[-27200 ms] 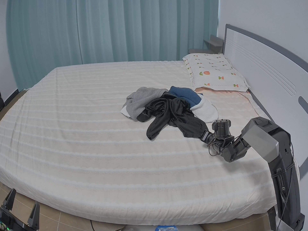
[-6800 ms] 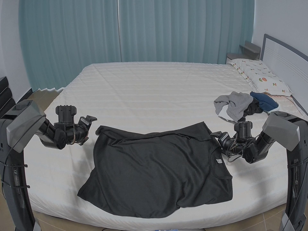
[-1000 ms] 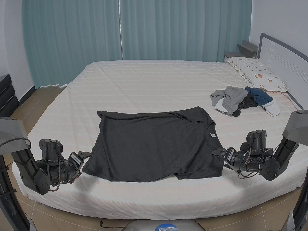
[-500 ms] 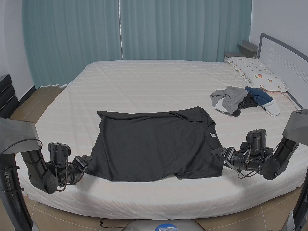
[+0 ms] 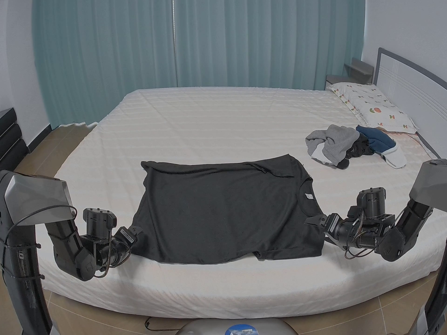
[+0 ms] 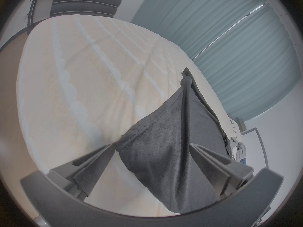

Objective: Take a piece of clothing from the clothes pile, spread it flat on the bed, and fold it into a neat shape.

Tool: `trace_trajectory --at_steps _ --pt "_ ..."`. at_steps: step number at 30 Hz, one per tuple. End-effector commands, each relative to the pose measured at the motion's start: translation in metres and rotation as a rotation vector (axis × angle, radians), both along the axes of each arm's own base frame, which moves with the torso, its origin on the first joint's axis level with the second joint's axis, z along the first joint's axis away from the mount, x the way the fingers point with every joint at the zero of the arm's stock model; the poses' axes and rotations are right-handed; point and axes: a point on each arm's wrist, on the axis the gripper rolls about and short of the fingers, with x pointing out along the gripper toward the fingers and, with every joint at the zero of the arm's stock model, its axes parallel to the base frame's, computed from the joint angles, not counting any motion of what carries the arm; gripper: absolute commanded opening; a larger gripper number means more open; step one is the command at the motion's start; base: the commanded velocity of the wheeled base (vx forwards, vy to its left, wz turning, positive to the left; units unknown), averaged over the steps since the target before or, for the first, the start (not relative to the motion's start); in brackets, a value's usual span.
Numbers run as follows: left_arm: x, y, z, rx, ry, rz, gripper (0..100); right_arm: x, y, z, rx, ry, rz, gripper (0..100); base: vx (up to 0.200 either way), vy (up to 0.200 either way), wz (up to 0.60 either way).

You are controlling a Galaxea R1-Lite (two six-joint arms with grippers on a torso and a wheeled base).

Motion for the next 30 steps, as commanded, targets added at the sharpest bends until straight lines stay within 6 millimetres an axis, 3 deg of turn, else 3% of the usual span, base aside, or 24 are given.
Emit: trace_trajectory --at_steps 1,10,16,30 --pt "-0.001 0.000 -0.004 0.003 0.015 0.000 0 0.000 0.001 -0.002 -0.002 0.006 0.003 100 0.000 0.000 0.00" --pt "-0.012 0.005 -0.004 0.063 0.038 0.069 0 0.001 0.000 -0.009 -0.012 0.025 0.000 100 0.000 0.000 0.00" --pt "-0.032 0.012 0.011 0.083 0.042 0.067 0 0.001 -0.005 -0.014 -0.025 0.040 -0.008 100 0.000 0.000 0.00" --pt "-0.045 0.019 0.013 0.153 0.069 0.022 0 0.010 -0.020 -0.029 -0.048 0.067 -0.051 100 0.000 0.000 0.00"
